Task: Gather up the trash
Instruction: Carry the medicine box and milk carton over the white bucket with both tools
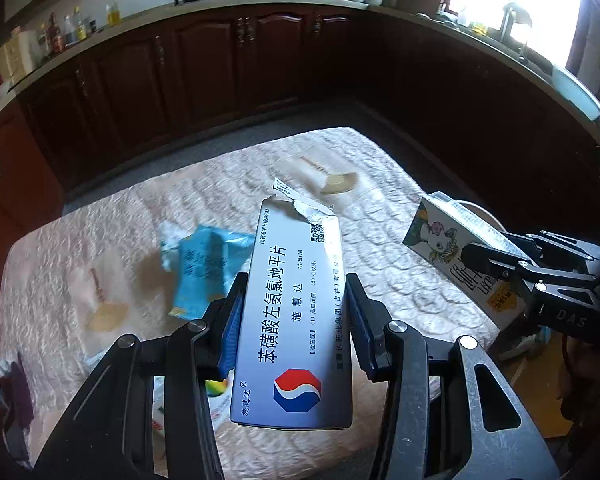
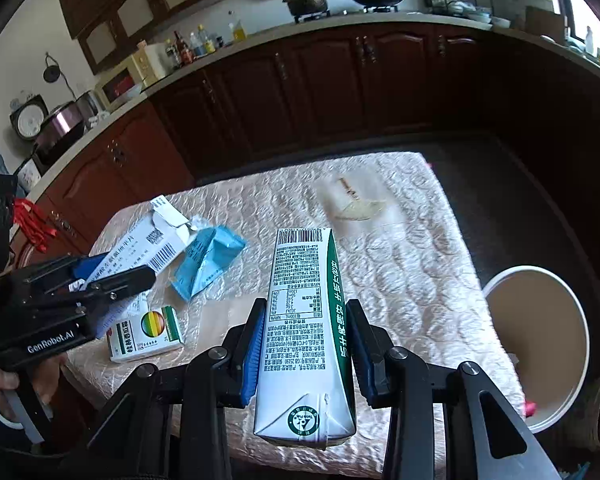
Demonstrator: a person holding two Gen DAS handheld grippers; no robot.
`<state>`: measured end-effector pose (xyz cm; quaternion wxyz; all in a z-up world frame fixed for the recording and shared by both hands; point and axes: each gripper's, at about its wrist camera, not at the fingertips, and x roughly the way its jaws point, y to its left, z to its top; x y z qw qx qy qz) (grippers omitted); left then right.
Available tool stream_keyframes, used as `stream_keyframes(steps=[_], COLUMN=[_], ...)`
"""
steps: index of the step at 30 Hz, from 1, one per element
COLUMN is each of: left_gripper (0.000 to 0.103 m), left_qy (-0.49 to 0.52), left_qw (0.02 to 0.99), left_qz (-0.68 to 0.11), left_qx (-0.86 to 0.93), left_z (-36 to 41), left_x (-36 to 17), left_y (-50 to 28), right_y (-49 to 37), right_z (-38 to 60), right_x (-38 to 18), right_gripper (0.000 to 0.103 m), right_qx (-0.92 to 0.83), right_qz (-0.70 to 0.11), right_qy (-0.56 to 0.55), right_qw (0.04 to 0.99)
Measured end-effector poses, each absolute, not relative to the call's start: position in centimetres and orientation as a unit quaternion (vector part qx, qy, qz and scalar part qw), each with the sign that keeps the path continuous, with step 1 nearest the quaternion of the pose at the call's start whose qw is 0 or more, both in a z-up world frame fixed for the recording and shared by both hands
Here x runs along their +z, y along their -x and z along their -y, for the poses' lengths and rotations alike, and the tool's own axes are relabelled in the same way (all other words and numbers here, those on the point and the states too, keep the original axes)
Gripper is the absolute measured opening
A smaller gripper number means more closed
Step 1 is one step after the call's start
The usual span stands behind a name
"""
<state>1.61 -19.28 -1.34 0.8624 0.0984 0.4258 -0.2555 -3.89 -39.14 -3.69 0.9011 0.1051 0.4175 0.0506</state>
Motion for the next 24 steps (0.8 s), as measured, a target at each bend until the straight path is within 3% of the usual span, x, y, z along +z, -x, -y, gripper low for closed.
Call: stream_keyframes(steps=[24], left_gripper=[0.044], left_qy=[-0.137], left_qw=[0.838], left_qz=[-0.417], left_qx=[-0.323], left_z=[29.0], left_x=[-1.4], left_y=[-0.1], right_y=[8.2], right_z=[48.9], right_x=[-3.7], right_gripper=[0.037], right_qx=[-0.039], right_qz=[-0.408], right_qy=[-0.156], right_qw=[0.899])
